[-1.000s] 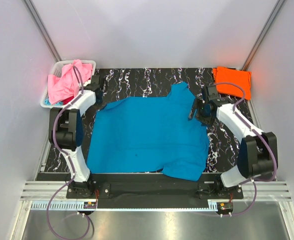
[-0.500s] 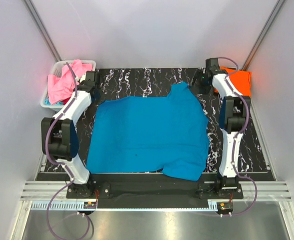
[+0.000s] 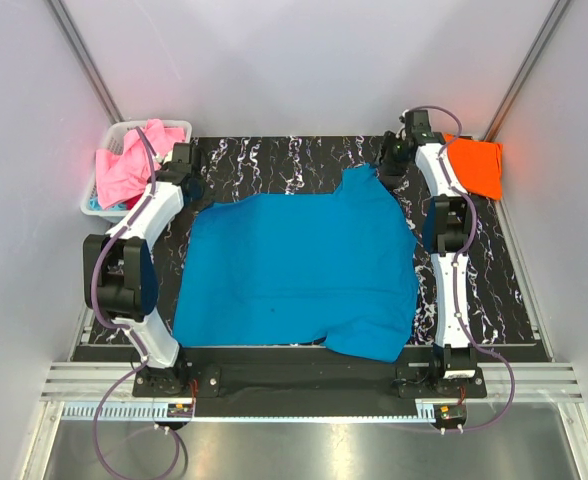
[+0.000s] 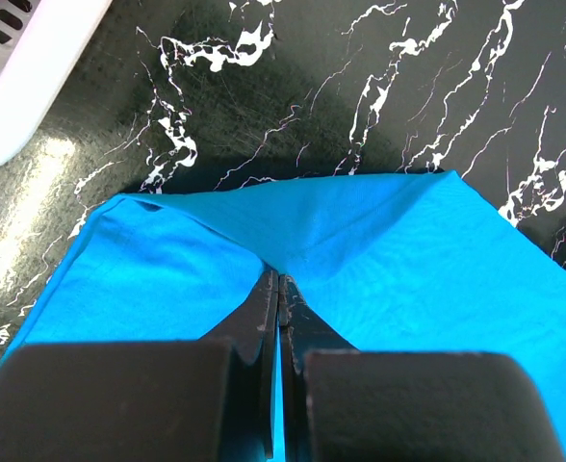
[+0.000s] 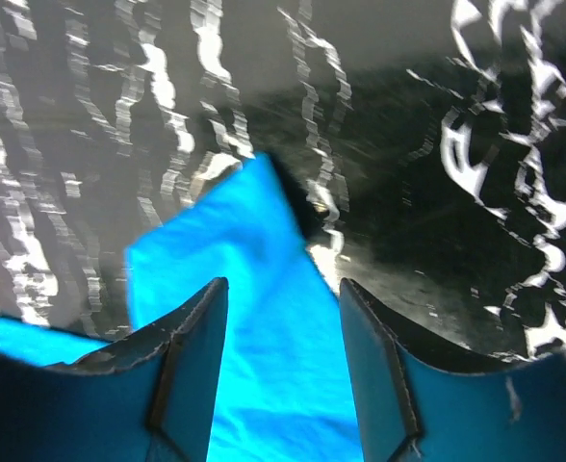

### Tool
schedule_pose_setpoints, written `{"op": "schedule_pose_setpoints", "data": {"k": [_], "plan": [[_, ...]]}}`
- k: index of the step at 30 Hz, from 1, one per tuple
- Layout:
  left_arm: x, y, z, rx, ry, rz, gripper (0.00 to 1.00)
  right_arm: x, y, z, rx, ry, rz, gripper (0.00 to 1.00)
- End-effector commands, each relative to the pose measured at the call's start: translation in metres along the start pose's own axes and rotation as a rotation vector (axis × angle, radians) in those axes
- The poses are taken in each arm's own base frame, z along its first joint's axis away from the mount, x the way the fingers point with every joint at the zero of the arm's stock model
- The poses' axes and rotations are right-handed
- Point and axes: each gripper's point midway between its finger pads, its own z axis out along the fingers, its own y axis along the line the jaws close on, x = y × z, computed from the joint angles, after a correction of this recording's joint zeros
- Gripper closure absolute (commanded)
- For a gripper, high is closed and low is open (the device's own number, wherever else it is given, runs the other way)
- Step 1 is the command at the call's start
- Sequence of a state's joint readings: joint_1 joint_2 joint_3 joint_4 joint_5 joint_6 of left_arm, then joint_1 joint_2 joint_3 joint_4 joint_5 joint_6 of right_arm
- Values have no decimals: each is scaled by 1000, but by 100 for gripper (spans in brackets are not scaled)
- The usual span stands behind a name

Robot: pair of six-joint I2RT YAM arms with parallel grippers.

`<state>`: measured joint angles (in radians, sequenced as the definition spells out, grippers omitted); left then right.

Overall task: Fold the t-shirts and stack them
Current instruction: Flatten the tshirt out

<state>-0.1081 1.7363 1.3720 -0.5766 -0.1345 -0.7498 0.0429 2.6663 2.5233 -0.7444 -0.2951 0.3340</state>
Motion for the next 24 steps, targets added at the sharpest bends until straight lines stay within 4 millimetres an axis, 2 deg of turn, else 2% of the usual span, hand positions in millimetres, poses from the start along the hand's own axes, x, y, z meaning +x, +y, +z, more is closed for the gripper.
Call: {"op": "schedule_pose_setpoints", "data": {"k": [1, 4, 9, 11, 12, 13, 17, 20, 24], "plan": [[-11, -13, -9, 51, -29, 11, 100, 6, -13, -11, 72, 22, -39, 44], [-11, -13, -12, 53, -31, 8, 100, 17, -19, -8, 80, 63, -50, 45], [-15, -12, -20, 55, -52, 5, 100, 37, -32, -2, 128, 136, -25, 63], [-15, -10, -20, 48, -54, 8, 100, 42, -38, 1, 147, 154, -12, 81], [-15, -9, -21, 46, -55, 9, 100, 46, -43, 2, 170, 165, -3, 95], [-15, -10, -22, 47, -55, 10, 100, 48, -44, 1, 182, 167, 1, 100], [-15, -8, -21, 41, -52, 11, 100, 55, -58, -1, 251, 181, 13, 100], [-15, -8, -21, 39, -54, 11, 100, 50, -67, -12, 327, 154, 19, 100], [-14, -8, -23, 39, -52, 9, 100, 42, -88, -26, 477, 101, 29, 100]]}}
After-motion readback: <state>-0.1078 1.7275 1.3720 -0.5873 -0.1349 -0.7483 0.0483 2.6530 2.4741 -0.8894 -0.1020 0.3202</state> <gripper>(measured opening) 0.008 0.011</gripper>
